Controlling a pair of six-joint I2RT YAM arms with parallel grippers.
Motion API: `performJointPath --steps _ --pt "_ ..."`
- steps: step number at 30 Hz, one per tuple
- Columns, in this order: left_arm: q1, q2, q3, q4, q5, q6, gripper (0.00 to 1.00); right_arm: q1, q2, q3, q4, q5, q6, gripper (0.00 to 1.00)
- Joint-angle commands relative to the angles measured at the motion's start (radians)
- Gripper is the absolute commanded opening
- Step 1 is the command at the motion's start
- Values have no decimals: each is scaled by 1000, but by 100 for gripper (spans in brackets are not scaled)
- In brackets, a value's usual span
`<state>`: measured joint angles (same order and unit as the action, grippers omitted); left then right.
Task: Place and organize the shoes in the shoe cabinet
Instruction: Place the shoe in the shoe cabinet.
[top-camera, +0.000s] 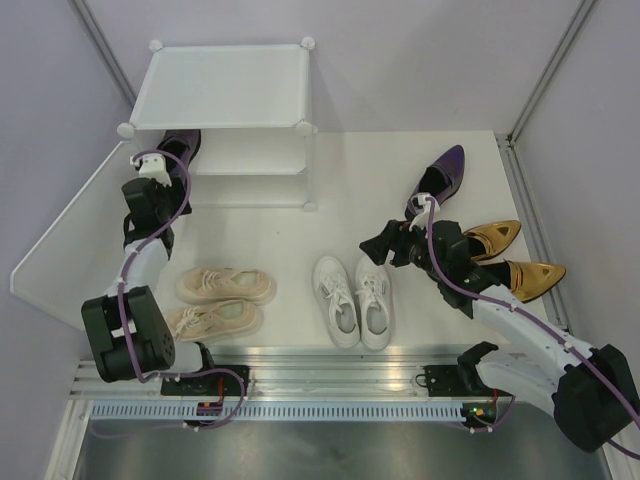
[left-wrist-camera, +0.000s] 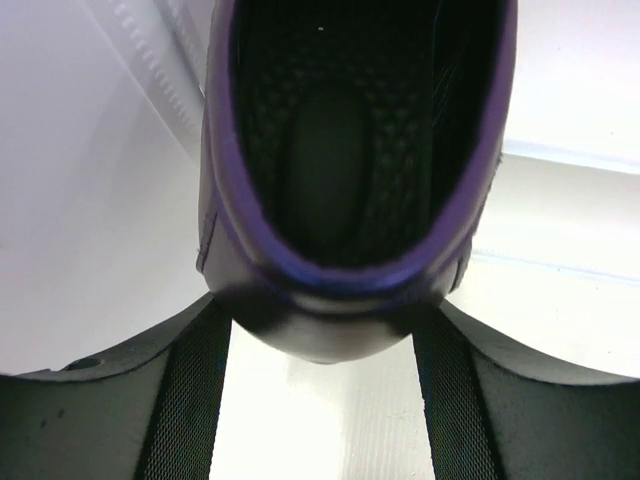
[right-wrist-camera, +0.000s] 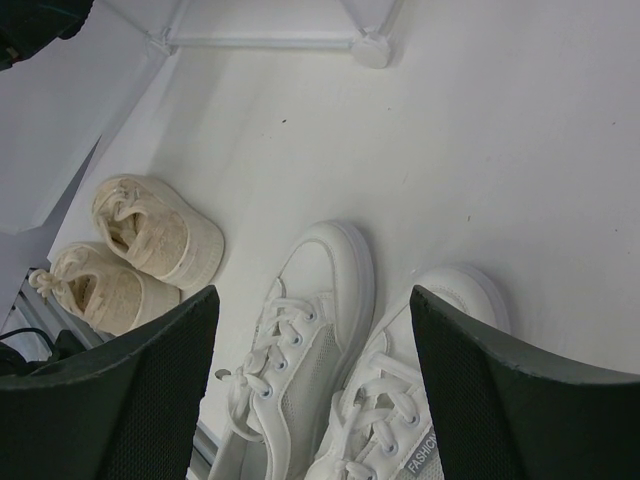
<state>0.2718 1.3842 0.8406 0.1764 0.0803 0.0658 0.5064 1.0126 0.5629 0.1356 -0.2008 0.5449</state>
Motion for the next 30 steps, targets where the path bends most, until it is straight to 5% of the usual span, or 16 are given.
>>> performJointPath --steps 1,30 --pt "1 -74 51 48 -1 32 41 -2 1 9 30 8 -17 81" --pt "1 -40 120 74 6 -159 37 -3 3 11 27 20 -25 81"
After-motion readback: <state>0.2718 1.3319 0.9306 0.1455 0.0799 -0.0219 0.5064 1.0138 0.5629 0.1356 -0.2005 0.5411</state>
